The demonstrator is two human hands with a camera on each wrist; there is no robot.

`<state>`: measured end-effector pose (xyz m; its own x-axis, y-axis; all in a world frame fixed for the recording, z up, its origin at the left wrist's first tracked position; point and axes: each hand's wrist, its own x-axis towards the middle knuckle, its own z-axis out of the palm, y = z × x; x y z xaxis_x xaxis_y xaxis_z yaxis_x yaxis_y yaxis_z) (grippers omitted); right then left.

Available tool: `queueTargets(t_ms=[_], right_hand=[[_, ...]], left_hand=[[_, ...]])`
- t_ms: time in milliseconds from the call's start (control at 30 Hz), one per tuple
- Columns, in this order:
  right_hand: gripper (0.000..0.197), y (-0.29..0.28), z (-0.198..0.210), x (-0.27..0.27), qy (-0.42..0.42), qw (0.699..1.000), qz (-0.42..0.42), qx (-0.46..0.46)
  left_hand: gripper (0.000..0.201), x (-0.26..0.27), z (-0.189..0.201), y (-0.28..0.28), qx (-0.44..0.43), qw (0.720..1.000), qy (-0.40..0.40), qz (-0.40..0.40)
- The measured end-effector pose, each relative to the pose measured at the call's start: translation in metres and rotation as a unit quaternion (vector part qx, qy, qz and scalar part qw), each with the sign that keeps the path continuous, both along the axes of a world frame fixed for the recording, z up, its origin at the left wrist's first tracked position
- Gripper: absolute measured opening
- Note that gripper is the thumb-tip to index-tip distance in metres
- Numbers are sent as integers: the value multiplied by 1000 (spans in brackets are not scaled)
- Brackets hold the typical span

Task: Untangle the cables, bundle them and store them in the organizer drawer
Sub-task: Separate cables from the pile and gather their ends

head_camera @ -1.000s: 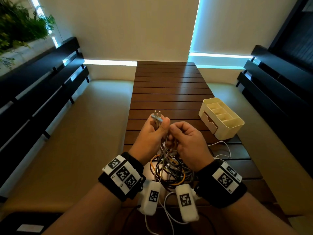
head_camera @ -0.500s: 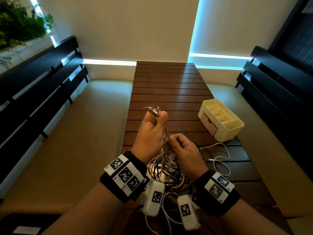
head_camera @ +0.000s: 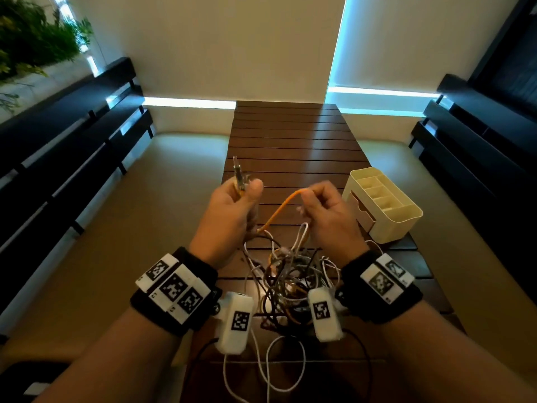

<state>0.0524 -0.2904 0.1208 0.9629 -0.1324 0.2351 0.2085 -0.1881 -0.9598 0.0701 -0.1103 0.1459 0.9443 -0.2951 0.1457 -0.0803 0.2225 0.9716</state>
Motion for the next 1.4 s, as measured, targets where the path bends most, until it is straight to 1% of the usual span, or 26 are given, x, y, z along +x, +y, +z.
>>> queueTargets(t_ms=[100,167,233,300,400,500,567,667,700,733,767,800,867,900,933,1000,1067,1100,1133,1167,1200,1233,1267,1300,1333,1400], right_hand=[[13,9,16,1,-75,996,18,-44],[11,9,14,0,-78,993,24,-83],[11,5,9,1,-69,993,24,-95],[12,2,4,3,-61,993,20,-94],[14,0,-4,4,-36,995,25,-87],[21,1,-16,5,3,997,38,-70],[27,1,-29,1,47,995,51,-69],[35,-5,-54,-7,117,988,71,-77],[34,-7,-58,-9,131,985,67,-85],[32,-9,-57,-8,139,985,59,-87],[29,-12,-52,-6,141,986,45,-83],[26,-13,-44,-4,131,988,26,-73],[23,-16,-23,2,93,995,-6,-46],[22,-17,-13,5,71,997,-14,-36],[21,-19,-3,7,49,998,-17,-40],[17,-20,10,12,8,994,-21,-104],[13,-21,15,15,-5,983,-24,-182],[12,-21,16,14,-8,977,-20,-211],[10,-20,18,12,-11,972,-11,-233],[9,-17,19,9,-14,968,-3,-252],[8,-13,22,6,-22,964,5,-266],[7,-9,25,3,-32,961,11,-276],[7,-5,29,0,-46,959,16,-280],[7,-2,32,-2,-62,958,17,-279],[7,0,34,-3,-73,959,15,-272],[7,-1,34,-4,-75,965,5,-252]], left_hand=[[31,5,-2,-5,121,989,-78,22],[28,8,-1,-8,192,975,-110,12],[23,12,-1,-10,251,961,-118,-1],[31,16,-2,-10,294,949,-117,-5],[34,18,0,-13,291,951,-106,-4],[30,16,8,-16,267,956,-121,13],[27,17,16,-15,218,968,-125,23],[25,18,26,-4,122,989,-76,46],[26,17,26,0,114,990,-67,46],[26,14,24,5,127,989,-65,45],[26,12,18,10,165,983,-67,45],[26,12,11,14,222,971,-71,50],[26,13,-6,21,340,935,-73,65],[28,14,-12,23,375,921,-72,75],[31,14,-14,24,387,915,-73,92],[31,12,-6,23,363,916,-75,151],[20,10,7,20,311,915,-109,232],[14,9,14,19,297,908,-139,260],[9,8,19,16,292,903,-170,267],[10,7,22,12,294,902,-196,250],[12,7,23,7,305,904,-213,210],[12,9,20,2,324,905,-222,161],[9,11,16,-2,349,902,-226,114],[10,13,12,-6,374,896,-225,78],[16,16,8,-8,397,888,-223,55],[25,18,4,-9,429,875,-222,38]])
